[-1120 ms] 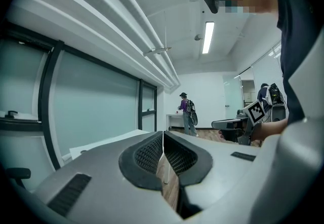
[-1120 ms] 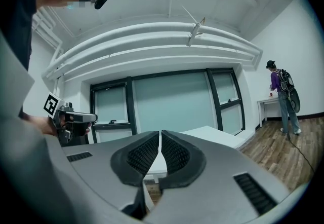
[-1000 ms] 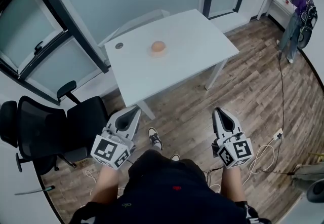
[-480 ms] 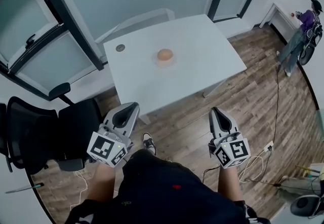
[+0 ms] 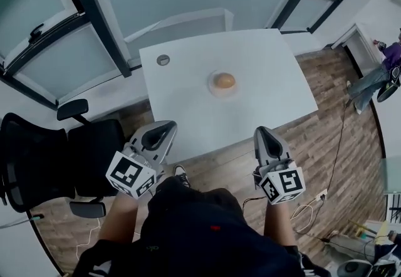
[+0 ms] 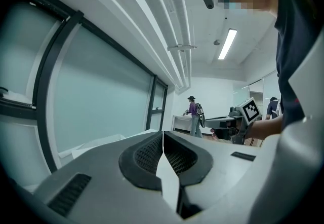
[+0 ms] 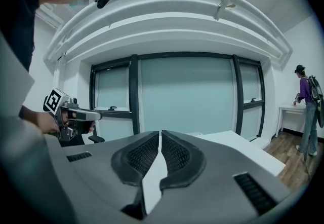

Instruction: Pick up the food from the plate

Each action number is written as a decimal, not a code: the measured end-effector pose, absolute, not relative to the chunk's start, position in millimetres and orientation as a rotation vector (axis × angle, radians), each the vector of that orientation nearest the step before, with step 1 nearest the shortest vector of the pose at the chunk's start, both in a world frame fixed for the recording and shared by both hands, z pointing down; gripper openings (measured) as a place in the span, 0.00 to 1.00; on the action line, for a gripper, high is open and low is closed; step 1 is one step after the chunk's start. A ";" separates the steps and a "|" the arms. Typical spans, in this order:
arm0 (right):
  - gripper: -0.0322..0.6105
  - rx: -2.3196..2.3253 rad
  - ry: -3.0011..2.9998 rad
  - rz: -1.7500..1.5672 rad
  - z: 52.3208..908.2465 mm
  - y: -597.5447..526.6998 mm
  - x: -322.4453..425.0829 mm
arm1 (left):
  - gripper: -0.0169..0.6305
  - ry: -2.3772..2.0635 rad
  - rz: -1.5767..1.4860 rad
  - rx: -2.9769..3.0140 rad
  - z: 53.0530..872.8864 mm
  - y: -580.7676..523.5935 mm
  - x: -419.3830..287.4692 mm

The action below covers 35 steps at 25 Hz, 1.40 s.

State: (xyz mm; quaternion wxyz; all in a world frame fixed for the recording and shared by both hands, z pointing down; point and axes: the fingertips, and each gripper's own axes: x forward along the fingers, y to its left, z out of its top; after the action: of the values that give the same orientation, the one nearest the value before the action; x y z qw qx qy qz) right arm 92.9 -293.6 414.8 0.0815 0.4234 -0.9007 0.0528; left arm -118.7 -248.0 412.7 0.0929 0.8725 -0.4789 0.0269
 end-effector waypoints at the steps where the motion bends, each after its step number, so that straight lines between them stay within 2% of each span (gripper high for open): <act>1: 0.10 1.264 -2.686 0.165 417.4 -299.3 86.6 | 0.07 -1.414 0.088 2.600 412.8 -254.4 -122.8; 7: 0.10 1.177 -2.729 0.181 430.0 -332.7 71.2 | 0.07 -1.414 0.042 2.582 415.7 -283.8 -129.6; 13: 0.11 1.024 -2.712 0.045 445.1 -392.1 63.4 | 0.07 -1.498 0.041 2.523 418.8 -314.5 -125.2; 17: 0.27 0.816 -2.662 -0.055 472.4 -426.3 52.8 | 0.07 -1.561 0.058 2.439 432.5 -328.1 -117.0; 25: 0.50 0.472 -2.528 -0.100 558.2 -512.0 27.3 | 0.07 -1.652 0.105 2.271 466.5 -366.0 -99.0; 35: 0.61 -0.008 -2.169 -0.153 696.0 -569.7 -0.1 | 0.07 -1.718 0.110 2.109 507.5 -374.3 -109.6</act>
State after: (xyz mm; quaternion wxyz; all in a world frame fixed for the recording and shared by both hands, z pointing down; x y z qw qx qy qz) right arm -0.1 -569.7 696.0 0.4648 -0.0033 -0.8832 -0.0624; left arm -109.6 -374.3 507.5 0.2079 0.7577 -0.6173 0.0395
